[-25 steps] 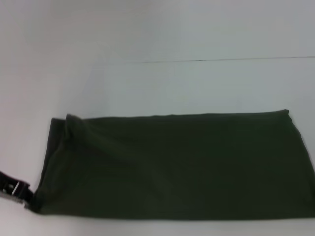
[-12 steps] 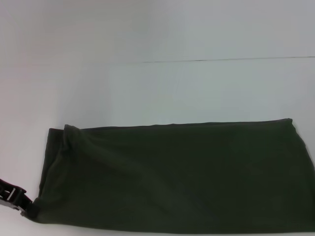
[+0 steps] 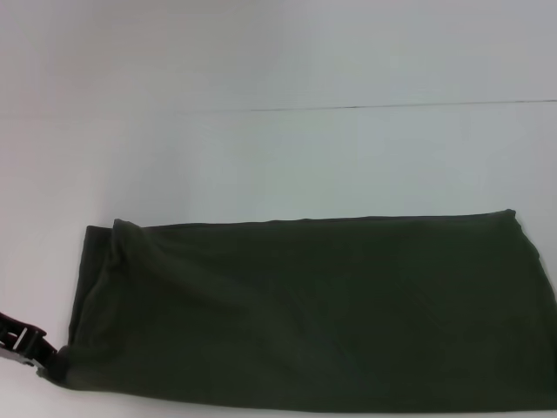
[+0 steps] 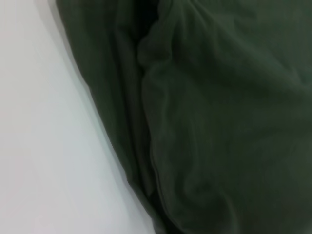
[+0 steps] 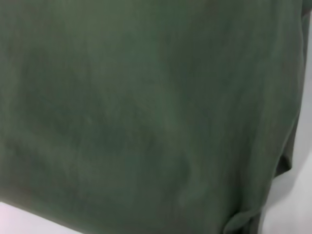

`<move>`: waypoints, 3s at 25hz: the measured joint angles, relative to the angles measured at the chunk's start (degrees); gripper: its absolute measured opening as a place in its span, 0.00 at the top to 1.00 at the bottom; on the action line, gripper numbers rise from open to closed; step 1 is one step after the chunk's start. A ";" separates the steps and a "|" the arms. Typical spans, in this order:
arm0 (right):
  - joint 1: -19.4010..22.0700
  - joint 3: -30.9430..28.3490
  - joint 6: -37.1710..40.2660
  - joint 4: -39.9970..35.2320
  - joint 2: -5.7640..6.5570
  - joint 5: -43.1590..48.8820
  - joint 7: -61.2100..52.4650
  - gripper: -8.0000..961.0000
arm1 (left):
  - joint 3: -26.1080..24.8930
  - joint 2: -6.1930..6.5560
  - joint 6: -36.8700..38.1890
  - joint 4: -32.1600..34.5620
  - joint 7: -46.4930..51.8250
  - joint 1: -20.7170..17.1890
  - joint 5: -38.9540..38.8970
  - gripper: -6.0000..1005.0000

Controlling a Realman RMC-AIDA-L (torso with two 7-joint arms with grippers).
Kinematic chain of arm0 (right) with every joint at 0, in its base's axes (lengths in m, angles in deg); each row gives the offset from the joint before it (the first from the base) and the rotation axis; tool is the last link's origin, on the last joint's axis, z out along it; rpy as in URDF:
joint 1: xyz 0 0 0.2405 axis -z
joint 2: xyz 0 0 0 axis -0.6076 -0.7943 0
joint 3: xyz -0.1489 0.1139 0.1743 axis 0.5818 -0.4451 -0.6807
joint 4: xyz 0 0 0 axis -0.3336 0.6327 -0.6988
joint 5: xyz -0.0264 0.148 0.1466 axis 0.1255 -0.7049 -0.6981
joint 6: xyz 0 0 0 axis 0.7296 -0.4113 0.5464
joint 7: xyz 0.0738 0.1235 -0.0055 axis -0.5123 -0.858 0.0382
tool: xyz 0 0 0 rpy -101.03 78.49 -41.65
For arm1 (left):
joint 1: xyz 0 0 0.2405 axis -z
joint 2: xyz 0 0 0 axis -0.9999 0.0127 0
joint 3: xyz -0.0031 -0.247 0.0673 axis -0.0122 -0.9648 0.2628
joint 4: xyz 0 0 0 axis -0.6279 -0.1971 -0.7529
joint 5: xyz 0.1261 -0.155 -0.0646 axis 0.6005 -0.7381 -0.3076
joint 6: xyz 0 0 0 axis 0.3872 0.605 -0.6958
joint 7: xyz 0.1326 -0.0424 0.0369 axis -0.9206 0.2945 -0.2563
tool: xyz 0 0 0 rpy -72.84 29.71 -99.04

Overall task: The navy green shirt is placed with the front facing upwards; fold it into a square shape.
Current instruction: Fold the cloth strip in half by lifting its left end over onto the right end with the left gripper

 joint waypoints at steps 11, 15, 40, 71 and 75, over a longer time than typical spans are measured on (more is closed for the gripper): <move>0.28 0.04 0.01 0.01 -1.38 -0.39 0.47 0.97 | 0.34 0.69 0.29 0.88 0.74 0.11 0.00 0.98; -0.31 0.05 0.31 -0.02 -2.57 -0.41 1.36 0.97 | 0.39 1.23 0.67 1.61 0.82 -0.10 0.07 0.98; -1.61 -1.17 0.68 -1.45 -4.53 -0.62 2.15 0.97 | -0.11 2.10 1.25 5.42 0.49 -2.65 0.09 0.98; 3.62 -23.94 11.12 0.62 3.80 -25.75 14.08 0.39 | -1.85 2.04 1.49 5.52 -0.44 -3.02 0.01 0.98; 4.22 -23.68 9.58 5.35 1.22 -31.09 21.02 0.39 | -2.19 1.86 1.50 5.52 -0.39 -3.53 0.01 0.98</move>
